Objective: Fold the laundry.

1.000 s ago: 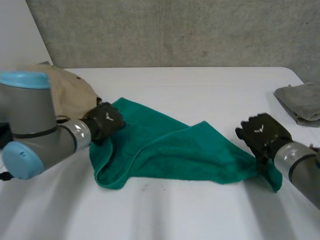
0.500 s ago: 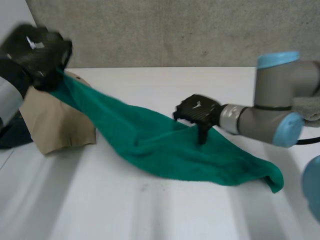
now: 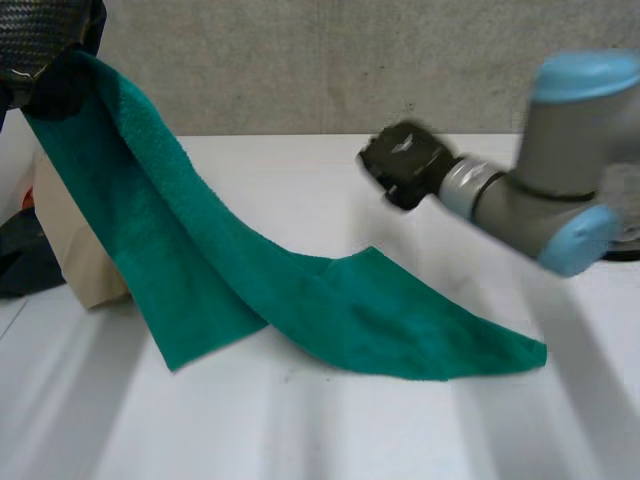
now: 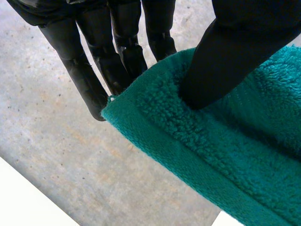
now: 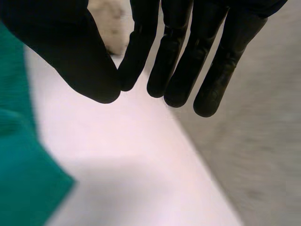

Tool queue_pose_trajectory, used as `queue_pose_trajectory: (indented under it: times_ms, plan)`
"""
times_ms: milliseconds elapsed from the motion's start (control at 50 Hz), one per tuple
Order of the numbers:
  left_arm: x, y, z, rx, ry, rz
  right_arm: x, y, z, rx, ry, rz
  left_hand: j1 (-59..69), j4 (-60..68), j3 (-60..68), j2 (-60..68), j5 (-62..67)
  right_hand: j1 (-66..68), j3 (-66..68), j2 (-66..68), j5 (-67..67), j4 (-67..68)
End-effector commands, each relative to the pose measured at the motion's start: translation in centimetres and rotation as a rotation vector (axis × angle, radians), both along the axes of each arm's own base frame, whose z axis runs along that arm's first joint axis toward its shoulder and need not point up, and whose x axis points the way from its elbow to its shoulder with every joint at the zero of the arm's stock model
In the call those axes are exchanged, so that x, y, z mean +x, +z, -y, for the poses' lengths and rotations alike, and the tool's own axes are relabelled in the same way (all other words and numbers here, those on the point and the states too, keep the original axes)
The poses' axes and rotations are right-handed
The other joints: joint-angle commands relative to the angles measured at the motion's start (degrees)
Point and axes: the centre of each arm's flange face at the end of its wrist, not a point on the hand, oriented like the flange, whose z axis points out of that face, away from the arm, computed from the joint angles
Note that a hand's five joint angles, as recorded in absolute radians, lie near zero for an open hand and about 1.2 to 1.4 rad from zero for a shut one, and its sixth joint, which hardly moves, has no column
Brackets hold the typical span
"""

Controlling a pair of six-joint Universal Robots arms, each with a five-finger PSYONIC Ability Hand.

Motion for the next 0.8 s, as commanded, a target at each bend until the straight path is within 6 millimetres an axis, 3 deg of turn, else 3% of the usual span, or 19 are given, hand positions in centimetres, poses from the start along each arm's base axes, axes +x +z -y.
queue_pose_trajectory:
  times_ms: [20, 100, 140, 200, 220, 260, 360, 440, 520, 640, 740, 760, 800]
  plan:
    - [0.0, -1.6, 1.1, 0.058, 0.007, 0.009, -6.2, 4.2, -3.0, 0.042, -0.058, -0.048, 15.0, 11.3, 11.7, 11.5, 13.2, 22.8, 12.2, 12.7, 13.1, 12.0]
    - [-0.1, -2.7, 1.5, 0.092, 0.007, 0.016, -7.3, 2.3, -3.9, 0.066, -0.041, -0.174, 15.0, 11.3, 11.7, 11.5, 13.2, 21.6, 10.9, 11.4, 11.9, 10.7]
    - [-0.3, -2.7, 1.4, 0.094, 0.000, 0.017, -7.3, 2.2, -3.9, 0.044, -0.032, -0.198, 15.0, 11.3, 11.7, 11.5, 13.2, -6.2, -16.9, -16.4, -15.9, -17.1]
    - [-0.4, -2.2, 1.2, 0.077, -0.007, 0.010, -6.9, 1.4, -3.4, 0.040, -0.030, -0.212, 15.0, 11.3, 11.7, 11.5, 13.2, -14.7, -25.4, -24.9, -24.4, -25.6]
    - [-0.4, -1.9, 1.1, 0.070, -0.007, 0.009, -6.2, 0.5, -2.7, 0.054, -0.024, -0.195, 15.0, 11.3, 11.7, 11.5, 13.2, -26.9, -37.6, -37.1, -36.6, -37.8]
    - [-0.5, -1.2, 1.0, 0.047, -0.010, 0.004, -5.0, -0.9, -2.0, 0.082, -0.005, -0.170, 15.0, 11.3, 11.7, 11.5, 13.2, -35.9, -46.6, -46.1, -45.6, -46.8]
    - [-0.8, 0.0, 0.2, 0.008, -0.026, -0.007, -0.7, -3.8, -1.9, 0.133, 0.117, -0.096, 15.0, 11.3, 11.7, 11.5, 13.2, -36.6, -47.3, -46.8, -46.3, -47.5]
    - [-0.9, 0.6, -0.3, -0.010, -0.036, -0.012, 2.6, -7.6, -1.6, 0.187, 0.201, -0.066, 15.0, 11.3, 11.7, 11.5, 13.2, -35.5, -46.1, -45.6, -45.2, -46.3]
    - [-0.9, 0.6, -0.5, -0.012, -0.036, -0.013, 4.2, -9.6, -1.9, 0.219, 0.226, -0.059, 15.0, 11.3, 11.7, 11.5, 13.2, -33.6, -44.3, -43.8, -43.3, -44.5]
    - [-0.8, 1.0, -0.7, -0.026, -0.038, -0.014, 4.9, -11.9, -2.1, 0.256, 0.238, -0.068, 15.0, 11.3, 11.7, 11.5, 13.2, -26.6, -37.2, -36.7, -36.3, -37.4]
    - [-0.8, 1.2, -0.8, -0.033, -0.038, -0.016, 5.0, -13.4, -2.3, 0.288, 0.243, -0.080, 15.0, 11.3, 11.7, 11.5, 13.2, -4.9, -15.5, -15.1, -14.6, -15.7]
    - [-0.8, 1.3, -0.8, -0.035, -0.038, -0.016, 4.9, -13.7, -2.4, 0.296, 0.241, -0.084, 15.0, 11.3, 11.7, 11.5, 13.2, 7.6, -3.0, -2.5, -2.1, -3.2]
    - [-0.8, 1.3, -0.7, -0.035, -0.038, -0.016, 4.9, -13.8, -2.4, 0.298, 0.240, -0.087, 15.0, 11.3, 11.7, 11.5, 13.2, 18.6, 8.0, 8.5, 8.9, 7.8]
